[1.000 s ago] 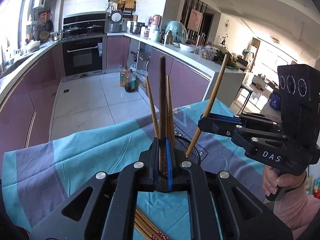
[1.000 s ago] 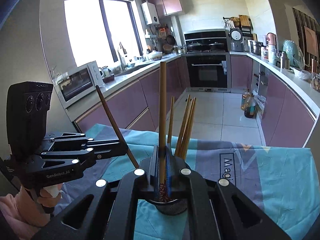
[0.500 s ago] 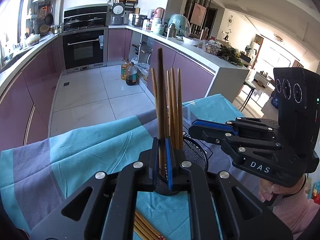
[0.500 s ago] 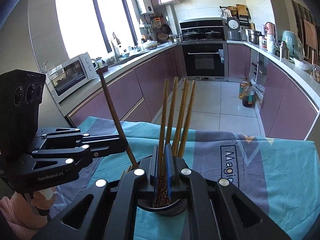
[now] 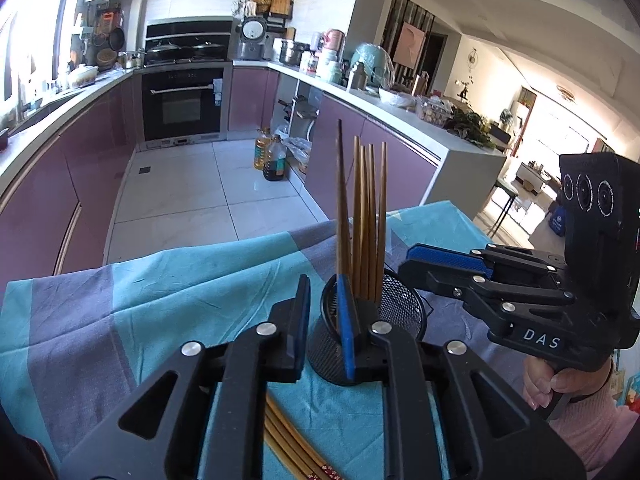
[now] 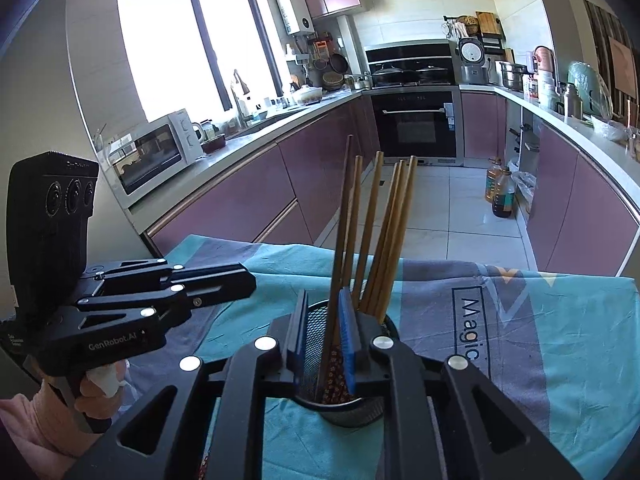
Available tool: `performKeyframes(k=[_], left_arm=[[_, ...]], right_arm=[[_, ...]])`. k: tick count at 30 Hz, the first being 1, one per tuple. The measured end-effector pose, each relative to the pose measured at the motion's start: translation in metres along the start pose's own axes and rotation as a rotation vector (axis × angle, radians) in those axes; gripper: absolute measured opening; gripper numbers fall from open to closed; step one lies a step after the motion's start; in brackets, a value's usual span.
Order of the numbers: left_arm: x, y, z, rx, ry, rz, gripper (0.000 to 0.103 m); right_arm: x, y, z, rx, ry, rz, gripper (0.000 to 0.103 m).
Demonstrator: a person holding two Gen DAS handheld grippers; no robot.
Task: Organize utensils
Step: 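Open both tools to drop the chopsticks into the mesh holder, then lower both tools to the loose chopsticks and close each on one chopstick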
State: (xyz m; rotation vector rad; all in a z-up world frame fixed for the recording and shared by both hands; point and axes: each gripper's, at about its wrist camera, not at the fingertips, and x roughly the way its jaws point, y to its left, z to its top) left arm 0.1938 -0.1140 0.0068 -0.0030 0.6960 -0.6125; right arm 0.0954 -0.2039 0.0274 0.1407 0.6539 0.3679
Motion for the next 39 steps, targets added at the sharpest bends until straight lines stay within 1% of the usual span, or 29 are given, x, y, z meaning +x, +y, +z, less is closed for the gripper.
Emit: performKeyframes(k=[3,5,7,8,9,11,13,16,18,24,27,35,39], left_arm=[[-0.018,0.007,-0.009,-0.006,-0.045,0.017,0.023],[-0.026,0.009,-0.015,-0.007,-0.063,0.032,0.030],[-0.036,0.013,-0.025,-0.008,-0.080,0.045,0.035],[-0.039,0.015,-0.030,-0.009,-0.082,0.053,0.036],[-0.042,0.016,-0.035,-0.009,-0.084,0.061,0.037],[-0.046,0.021,-0.048,-0.014,-0.080,0.073,0.045],[-0.049,0.026,-0.060,-0.022,-0.072,0.086,0.051],[-0.049,0.036,-0.082,-0.039,-0.041,0.112,0.059],[-0.047,0.039,-0.094,-0.039,-0.019,0.135,0.059],[-0.033,0.050,-0.122,-0.089,0.063,0.136,0.060],[-0.022,0.051,-0.134,-0.096,0.104,0.140,0.060],[0.004,0.047,-0.150,-0.121,0.201,0.134,0.056],[0.013,0.045,-0.154,-0.118,0.225,0.141,0.056]], right_arm=[[-0.008,0.011,-0.007,-0.024,-0.010,0.029,0.027],[-0.012,0.018,-0.013,-0.040,-0.011,0.051,0.030],[-0.013,0.026,-0.020,-0.057,-0.003,0.075,0.035],[-0.013,0.029,-0.024,-0.064,0.003,0.083,0.036],[-0.012,0.033,-0.029,-0.069,0.011,0.092,0.038],[-0.008,0.037,-0.038,-0.073,0.030,0.103,0.041],[-0.001,0.040,-0.048,-0.071,0.050,0.103,0.046],[0.013,0.043,-0.062,-0.056,0.106,0.104,0.047],[0.022,0.043,-0.070,-0.044,0.138,0.107,0.047],[0.042,0.044,-0.090,-0.005,0.201,0.090,0.047],[0.045,0.045,-0.095,-0.004,0.213,0.077,0.047],[0.050,0.045,-0.106,0.013,0.229,0.070,0.050],[0.052,0.045,-0.108,0.017,0.235,0.068,0.051]])
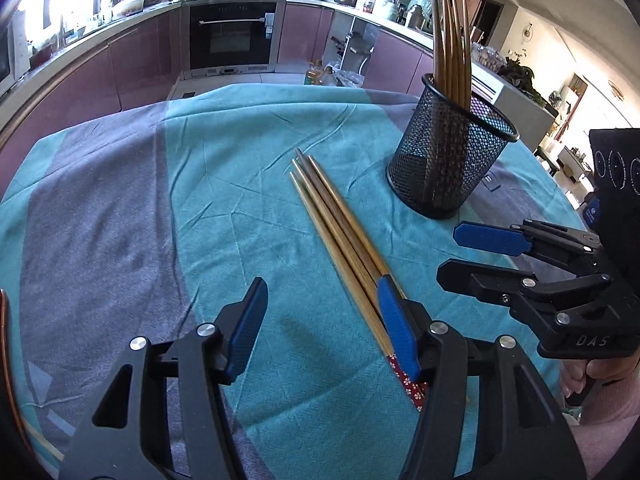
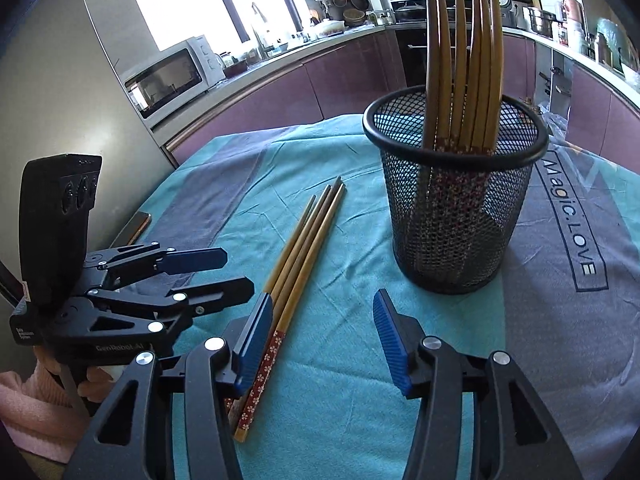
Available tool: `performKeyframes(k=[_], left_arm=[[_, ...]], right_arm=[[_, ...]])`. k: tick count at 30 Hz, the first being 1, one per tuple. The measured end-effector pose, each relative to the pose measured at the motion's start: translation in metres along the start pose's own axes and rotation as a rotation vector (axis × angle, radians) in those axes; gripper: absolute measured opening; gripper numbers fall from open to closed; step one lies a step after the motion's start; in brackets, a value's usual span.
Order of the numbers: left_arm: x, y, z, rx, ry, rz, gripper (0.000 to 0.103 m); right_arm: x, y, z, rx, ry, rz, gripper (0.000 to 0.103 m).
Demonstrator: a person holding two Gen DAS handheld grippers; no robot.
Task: Organize utensils
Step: 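Lower both tools to the loose chopsticks and close each on one chopstick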
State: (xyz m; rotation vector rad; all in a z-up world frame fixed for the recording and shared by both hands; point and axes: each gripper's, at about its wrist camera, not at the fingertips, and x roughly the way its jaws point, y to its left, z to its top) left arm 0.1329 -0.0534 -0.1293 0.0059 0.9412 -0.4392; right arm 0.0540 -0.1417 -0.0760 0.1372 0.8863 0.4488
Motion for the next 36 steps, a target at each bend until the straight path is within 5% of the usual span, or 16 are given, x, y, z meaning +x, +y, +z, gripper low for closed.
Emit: performKeyframes(k=[18,36], left_arm=[[0.023,-0.018,0.007,0.042,0.019,0.056,0.053],[0.021,0.000,0.007,0.026,0.031,0.004,0.021]], right_arm=[[0.006,0.004,0.001,-0.026,0.012,-0.032,0.052],[0.031,0.022,0.010,-0.090,0.047,-0.080,0.043]])
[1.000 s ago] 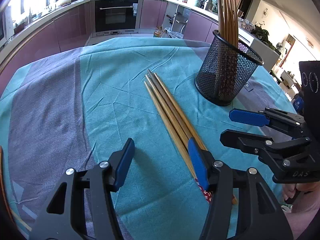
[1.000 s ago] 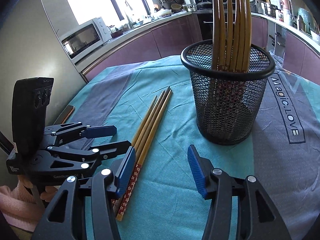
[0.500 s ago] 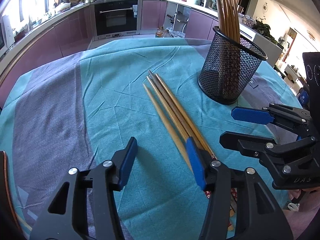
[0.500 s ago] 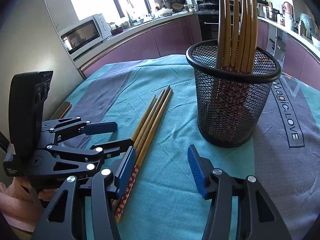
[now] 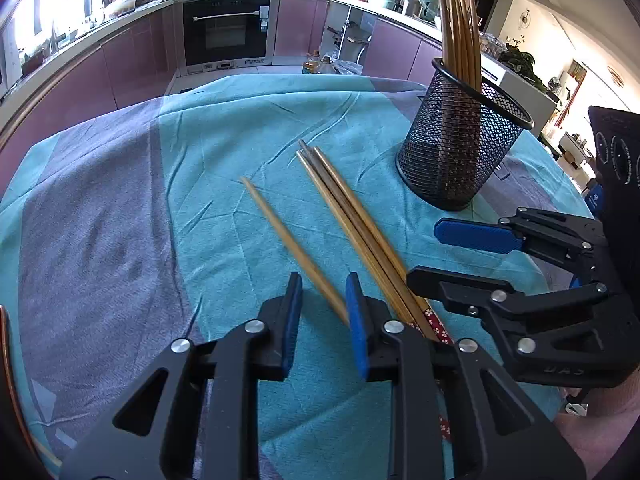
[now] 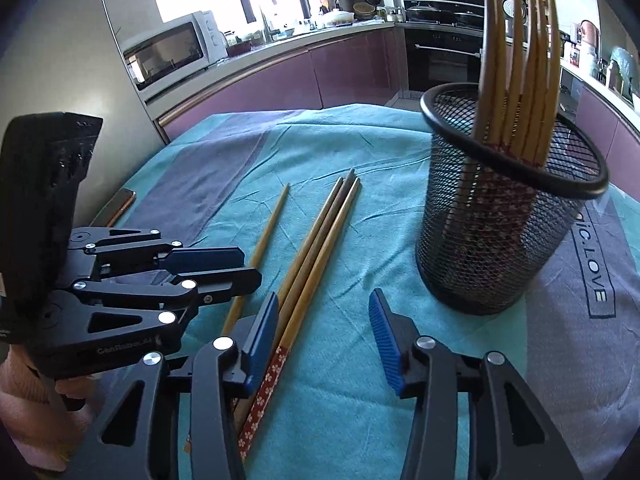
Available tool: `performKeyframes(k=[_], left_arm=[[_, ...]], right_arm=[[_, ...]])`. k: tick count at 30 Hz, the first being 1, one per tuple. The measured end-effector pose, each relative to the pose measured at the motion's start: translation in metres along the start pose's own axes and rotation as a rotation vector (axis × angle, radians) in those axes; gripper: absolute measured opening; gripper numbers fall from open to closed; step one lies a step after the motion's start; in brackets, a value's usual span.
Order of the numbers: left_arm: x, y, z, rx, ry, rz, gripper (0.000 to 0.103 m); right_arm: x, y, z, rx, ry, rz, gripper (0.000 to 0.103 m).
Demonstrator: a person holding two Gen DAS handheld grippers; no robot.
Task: Organize utensils
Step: 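Lower both tools to the loose chopsticks and close each on one chopstick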
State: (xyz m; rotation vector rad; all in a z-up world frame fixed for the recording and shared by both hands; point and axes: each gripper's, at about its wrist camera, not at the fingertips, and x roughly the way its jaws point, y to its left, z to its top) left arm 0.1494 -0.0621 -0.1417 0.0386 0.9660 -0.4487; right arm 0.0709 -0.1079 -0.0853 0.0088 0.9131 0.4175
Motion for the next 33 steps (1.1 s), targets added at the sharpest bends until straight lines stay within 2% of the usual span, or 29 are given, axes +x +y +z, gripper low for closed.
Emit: performKeyframes(k=[7,12,16,26,28,30,33], left_arm=[[-0.001,0.007,0.001,-0.010,0.000,-0.013,0.018],[-0.002,0.008,0.001,-0.006,0.000,0.002,0.020],[-0.001,0.009,0.002,0.001,0.004,0.011,0.022],[0.006,0.007,0.013,0.003,0.005,0.042,0.025],[0.007,0.006,0.015,0.000,0.003,0.052,0.025],[0.008,0.005,0.015,-0.003,0.001,0.067,0.020],[0.007,0.008,0.016,-0.035,-0.003,0.061,0.017]], right_arm=[[0.004,0.000,-0.002,-0.002,0.012,-0.011,0.035],[0.004,0.000,-0.002,0.002,0.018,-0.017,0.033],[0.008,0.002,-0.001,-0.006,0.027,-0.046,0.028],[0.018,0.006,0.008,-0.014,0.011,-0.097,0.028],[0.019,0.006,0.010,-0.007,0.008,-0.103,0.018],[0.020,0.003,0.011,0.014,0.011,-0.092,0.010],[0.019,0.000,0.010,0.040,0.007,-0.075,0.007]])
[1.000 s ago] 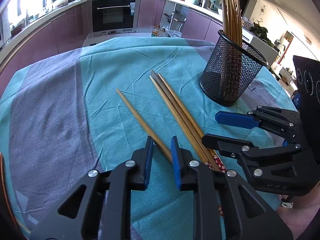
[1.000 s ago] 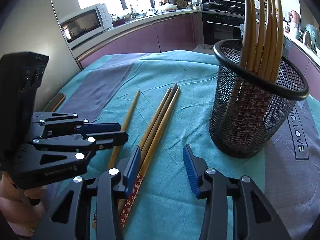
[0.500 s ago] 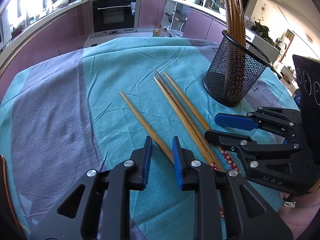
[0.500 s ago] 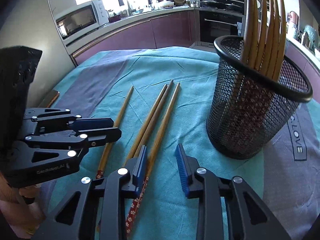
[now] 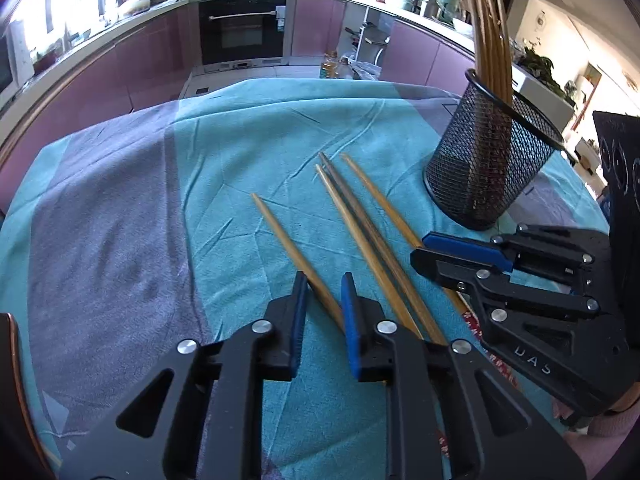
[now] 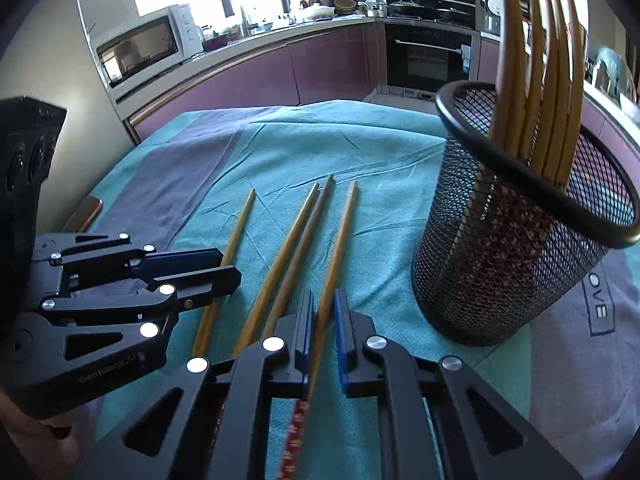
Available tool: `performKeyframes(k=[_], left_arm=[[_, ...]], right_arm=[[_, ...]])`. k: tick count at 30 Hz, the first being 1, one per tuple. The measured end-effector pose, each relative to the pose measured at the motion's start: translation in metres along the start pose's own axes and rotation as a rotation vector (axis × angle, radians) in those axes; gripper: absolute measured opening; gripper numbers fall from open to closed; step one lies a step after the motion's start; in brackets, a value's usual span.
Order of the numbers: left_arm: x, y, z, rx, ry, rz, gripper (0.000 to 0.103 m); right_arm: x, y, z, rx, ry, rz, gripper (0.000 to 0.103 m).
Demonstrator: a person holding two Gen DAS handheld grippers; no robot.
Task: Organize utensils
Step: 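Lower both tools to the loose chopsticks and close each on one chopstick, then raise both held chopsticks upright and move them above the mesh holder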
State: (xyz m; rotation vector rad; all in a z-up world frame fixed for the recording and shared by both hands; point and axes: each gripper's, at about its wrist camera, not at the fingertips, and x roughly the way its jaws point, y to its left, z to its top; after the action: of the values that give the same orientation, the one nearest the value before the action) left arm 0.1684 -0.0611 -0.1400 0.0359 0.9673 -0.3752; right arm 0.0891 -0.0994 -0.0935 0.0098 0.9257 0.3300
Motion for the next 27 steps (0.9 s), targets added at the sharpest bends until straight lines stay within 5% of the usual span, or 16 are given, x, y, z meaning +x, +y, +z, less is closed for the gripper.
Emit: performKeyframes(k=[10,15,22,27], left_arm=[[-0.012,0.007,-0.006,-0.042,-0.023,-0.029,0.001],[-0.015,0.007,-0.010,-0.025,-0.017,-0.032,0.001],[-0.009,0.005,-0.013,-0.011,0.004,-0.012,0.021],[-0.007,0.001,-0.009,-0.005,0.006,0.012,0.012]], right_arm=[[-0.016,-0.003,-0.002,0.032,-0.030,0.064,0.006],[-0.023,-0.002,-0.001,0.028,-0.042,0.089,0.006],[-0.027,-0.003,-0.004,0.022,-0.042,0.097,0.006],[-0.031,-0.004,-0.005,0.019,-0.055,0.108,0.006]])
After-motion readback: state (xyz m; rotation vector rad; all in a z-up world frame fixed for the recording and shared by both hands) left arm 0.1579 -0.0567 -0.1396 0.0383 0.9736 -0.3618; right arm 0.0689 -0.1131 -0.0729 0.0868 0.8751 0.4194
